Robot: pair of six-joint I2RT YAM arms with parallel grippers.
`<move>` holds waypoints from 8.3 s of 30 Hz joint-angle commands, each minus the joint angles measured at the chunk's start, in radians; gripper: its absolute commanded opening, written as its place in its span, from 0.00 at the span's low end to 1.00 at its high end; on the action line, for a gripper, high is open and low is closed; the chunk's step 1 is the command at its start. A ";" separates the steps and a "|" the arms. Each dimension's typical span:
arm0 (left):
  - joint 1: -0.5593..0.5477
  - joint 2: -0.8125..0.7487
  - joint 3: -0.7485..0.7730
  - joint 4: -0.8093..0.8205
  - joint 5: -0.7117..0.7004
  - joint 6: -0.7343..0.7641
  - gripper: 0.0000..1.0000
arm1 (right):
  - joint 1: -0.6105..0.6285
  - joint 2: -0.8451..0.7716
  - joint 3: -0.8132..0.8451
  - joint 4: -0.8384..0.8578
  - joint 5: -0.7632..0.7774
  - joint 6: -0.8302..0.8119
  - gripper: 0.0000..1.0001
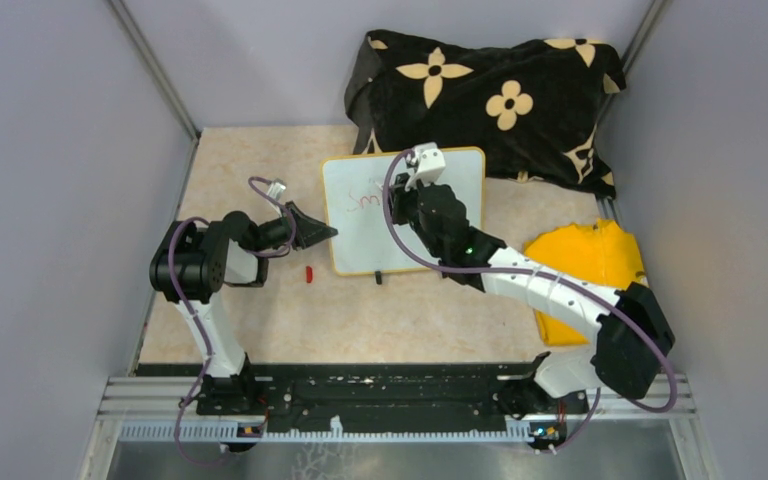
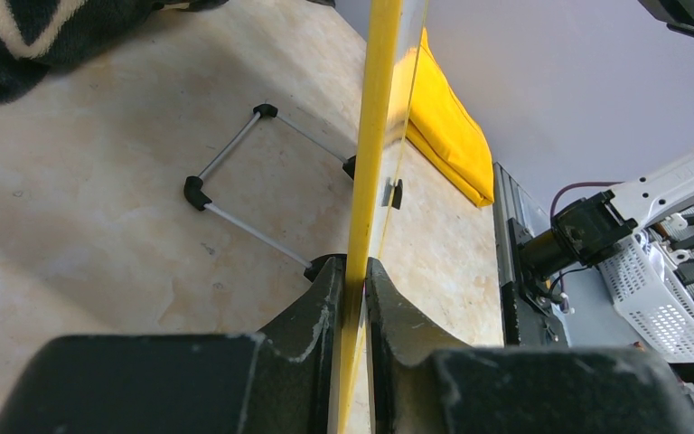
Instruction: Write a sentence on the whiteboard
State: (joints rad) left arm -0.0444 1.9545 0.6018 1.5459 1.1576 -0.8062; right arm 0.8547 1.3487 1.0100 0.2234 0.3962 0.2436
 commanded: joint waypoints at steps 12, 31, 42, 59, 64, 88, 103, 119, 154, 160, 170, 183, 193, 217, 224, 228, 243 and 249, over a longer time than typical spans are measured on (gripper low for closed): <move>-0.006 0.008 0.015 0.080 0.013 0.027 0.15 | -0.029 0.035 0.054 0.066 0.025 -0.004 0.00; -0.007 0.004 0.018 0.083 0.008 0.019 0.12 | -0.046 0.074 0.060 0.041 0.035 0.023 0.00; -0.007 0.004 0.018 0.082 0.007 0.019 0.10 | -0.048 0.060 0.038 0.031 0.068 0.026 0.00; -0.007 0.011 0.018 0.065 0.002 0.026 0.10 | -0.026 -0.078 0.027 0.031 -0.105 0.052 0.00; -0.007 0.010 0.021 0.053 0.001 0.030 0.11 | -0.023 -0.180 -0.037 -0.007 -0.055 0.054 0.00; -0.007 0.012 0.025 0.048 0.001 0.024 0.11 | -0.073 -0.333 -0.316 -0.018 0.178 0.131 0.00; -0.008 0.015 0.029 0.033 0.004 0.027 0.10 | -0.104 -0.251 -0.275 0.045 0.183 0.136 0.00; -0.007 0.018 0.033 0.027 0.005 0.029 0.10 | -0.126 -0.190 -0.256 0.067 0.179 0.150 0.00; -0.006 0.017 0.039 0.012 0.002 0.025 0.09 | -0.008 -0.402 -0.310 0.001 0.077 0.123 0.00; -0.006 0.020 0.039 0.010 0.002 0.025 0.09 | 0.137 -0.332 -0.364 0.041 0.164 0.079 0.00; -0.007 0.022 0.039 0.006 0.001 0.026 0.08 | 0.219 -0.096 -0.317 0.199 0.196 -0.013 0.00; -0.007 0.026 0.044 -0.028 0.002 0.044 0.08 | 0.234 0.055 -0.230 0.301 0.177 -0.073 0.00; -0.008 0.026 0.047 -0.038 0.005 0.048 0.07 | 0.241 0.101 -0.195 0.268 0.175 -0.069 0.00; -0.015 0.025 0.053 -0.061 0.007 0.055 0.06 | 0.241 0.197 -0.109 0.174 0.236 -0.056 0.00; -0.017 0.020 0.055 -0.067 0.009 0.056 0.05 | 0.240 0.215 -0.084 0.150 0.215 -0.051 0.00; -0.018 0.019 0.056 -0.070 0.007 0.056 0.05 | 0.241 0.225 -0.080 0.127 0.195 -0.045 0.00; -0.021 0.020 0.059 -0.090 0.010 0.064 0.05 | 0.236 0.188 -0.136 0.048 0.248 -0.012 0.00; -0.022 0.018 0.059 -0.095 0.010 0.067 0.05 | 0.227 0.155 -0.169 0.035 0.263 0.006 0.00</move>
State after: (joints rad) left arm -0.0509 1.9602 0.6445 1.4746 1.1736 -0.7609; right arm 1.0912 1.5463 0.8631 0.2836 0.5934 0.2375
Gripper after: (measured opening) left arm 0.136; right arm 0.111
